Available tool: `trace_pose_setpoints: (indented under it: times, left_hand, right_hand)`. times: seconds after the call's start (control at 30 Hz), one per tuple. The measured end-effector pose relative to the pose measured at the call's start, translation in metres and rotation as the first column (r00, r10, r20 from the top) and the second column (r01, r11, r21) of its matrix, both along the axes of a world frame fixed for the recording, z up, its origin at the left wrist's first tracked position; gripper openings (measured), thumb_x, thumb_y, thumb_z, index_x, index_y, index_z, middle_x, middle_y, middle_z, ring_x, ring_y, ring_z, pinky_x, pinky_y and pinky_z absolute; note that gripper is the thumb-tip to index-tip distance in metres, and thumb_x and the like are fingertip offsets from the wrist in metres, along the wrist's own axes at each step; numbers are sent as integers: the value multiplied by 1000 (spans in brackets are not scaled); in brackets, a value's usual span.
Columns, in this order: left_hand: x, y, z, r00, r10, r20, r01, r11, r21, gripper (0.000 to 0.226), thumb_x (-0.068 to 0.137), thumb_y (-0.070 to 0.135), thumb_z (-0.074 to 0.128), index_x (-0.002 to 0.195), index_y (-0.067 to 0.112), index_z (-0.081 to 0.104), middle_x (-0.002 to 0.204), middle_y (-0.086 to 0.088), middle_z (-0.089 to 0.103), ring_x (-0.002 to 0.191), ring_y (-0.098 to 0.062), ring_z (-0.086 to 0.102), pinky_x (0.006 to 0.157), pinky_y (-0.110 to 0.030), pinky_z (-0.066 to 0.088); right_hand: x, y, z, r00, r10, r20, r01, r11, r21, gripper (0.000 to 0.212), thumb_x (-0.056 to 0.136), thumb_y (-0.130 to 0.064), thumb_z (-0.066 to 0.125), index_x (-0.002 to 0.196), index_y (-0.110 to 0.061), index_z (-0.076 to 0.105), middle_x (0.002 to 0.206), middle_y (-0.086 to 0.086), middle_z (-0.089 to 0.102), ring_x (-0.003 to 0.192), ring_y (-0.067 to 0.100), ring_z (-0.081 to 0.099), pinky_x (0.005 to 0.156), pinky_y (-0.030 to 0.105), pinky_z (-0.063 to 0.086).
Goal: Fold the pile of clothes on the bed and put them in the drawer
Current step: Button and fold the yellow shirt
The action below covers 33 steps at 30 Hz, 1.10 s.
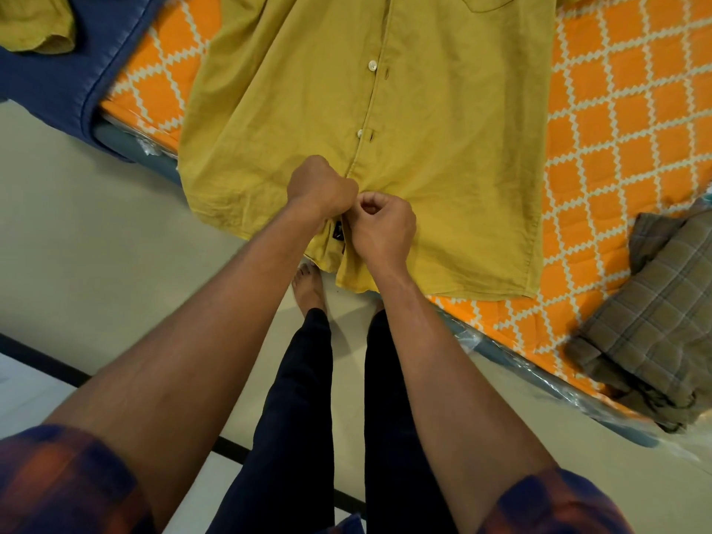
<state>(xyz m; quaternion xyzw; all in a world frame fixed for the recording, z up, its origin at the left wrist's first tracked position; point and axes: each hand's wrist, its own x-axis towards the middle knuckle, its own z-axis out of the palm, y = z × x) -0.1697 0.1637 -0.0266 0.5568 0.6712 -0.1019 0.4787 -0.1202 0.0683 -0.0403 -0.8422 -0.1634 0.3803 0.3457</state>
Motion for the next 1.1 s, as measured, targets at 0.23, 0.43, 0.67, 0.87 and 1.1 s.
trace_pose_setpoints:
  times: [0.23, 0.43, 0.67, 0.87, 1.1]
  left_hand:
    - [-14, 12, -7, 968, 225, 107, -195, 951, -238, 27, 93, 7, 61, 69, 15, 51, 64, -2, 46, 55, -14, 42, 49, -23, 36]
    - [-24, 9, -4, 969, 125, 215, -88, 981, -173, 11, 94, 9, 66, 83, 11, 62, 73, -3, 54, 62, -13, 48, 53, -22, 42]
    - [-41, -17, -8, 938, -277, 208, 227, 945, 233, 11, 88, 13, 73, 98, 17, 73, 74, 13, 62, 71, -8, 61, 69, -24, 49]
    - [-43, -14, 7, 841, -537, -67, 531, 793, 299, 18, 92, 32, 65, 104, 21, 72, 87, 4, 71, 85, -20, 66, 69, -35, 53]
    - [-28, 23, 10, 948, -252, 194, 187, 934, 303, 14, 91, 12, 61, 97, 15, 73, 73, 7, 64, 65, -5, 57, 58, -12, 42]
  right_hand:
    - [3, 0, -6, 971, -96, -218, 121, 987, 104, 29, 86, -8, 69, 59, -1, 64, 53, 0, 50, 54, 10, 44, 54, 27, 40]
    - [27, 3, 5, 881, -32, -473, 39, 999, 5, 12, 89, -10, 73, 77, -9, 74, 61, -1, 68, 55, 8, 65, 46, 18, 45]
    - [35, -3, 9, 937, 346, 54, -327, 920, -216, 12, 84, -26, 74, 73, -21, 75, 59, -11, 65, 65, 11, 67, 56, 23, 45]
    - [30, 4, 33, 933, 196, 302, -194, 980, -38, 7, 86, -21, 68, 86, -19, 75, 74, -10, 68, 71, 10, 64, 65, 28, 48]
    - [48, 66, 14, 869, 319, 378, -291, 948, -131, 36, 79, -33, 73, 111, -18, 65, 97, -4, 64, 82, 14, 57, 70, 27, 37]
